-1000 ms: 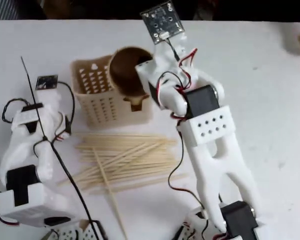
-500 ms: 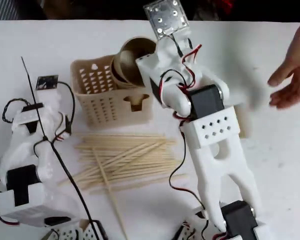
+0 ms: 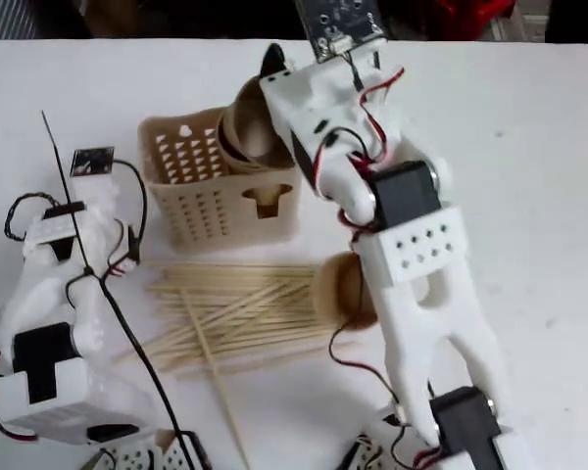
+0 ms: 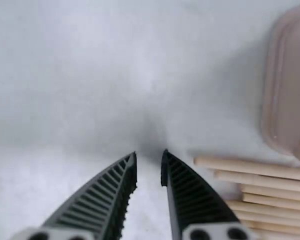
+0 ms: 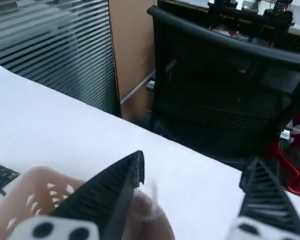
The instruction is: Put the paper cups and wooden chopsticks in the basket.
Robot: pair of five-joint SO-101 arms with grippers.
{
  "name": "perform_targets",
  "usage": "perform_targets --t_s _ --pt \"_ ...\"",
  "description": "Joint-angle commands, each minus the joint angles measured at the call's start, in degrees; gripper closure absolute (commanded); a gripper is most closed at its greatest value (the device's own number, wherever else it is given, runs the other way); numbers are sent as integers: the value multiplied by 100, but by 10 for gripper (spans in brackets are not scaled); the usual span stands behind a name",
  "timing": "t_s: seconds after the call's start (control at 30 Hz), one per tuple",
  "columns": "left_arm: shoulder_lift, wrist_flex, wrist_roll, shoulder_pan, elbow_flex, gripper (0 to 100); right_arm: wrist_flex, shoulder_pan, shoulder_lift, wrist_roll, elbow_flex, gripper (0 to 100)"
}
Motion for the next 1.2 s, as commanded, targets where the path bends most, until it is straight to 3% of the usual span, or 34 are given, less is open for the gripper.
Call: perform_targets --t_s 0.0,0.57,0.8,1.03,1.17 --pt "-57 -105 -70 66 -18 902 -259 -75 198 26 -316 690" --pt "-48 -105 -70 66 -18 902 -453 -22 532 18 -352 690" --pt "-48 -105 -70 66 -18 902 2413 110 -655 141 -484 690" --pt "-40 -105 -62 66 -18 902 4866 -101 -1499 1618 -440 690" --pt "-31 -105 -44 66 -26 902 4936 145 -1974 2171 624 690"
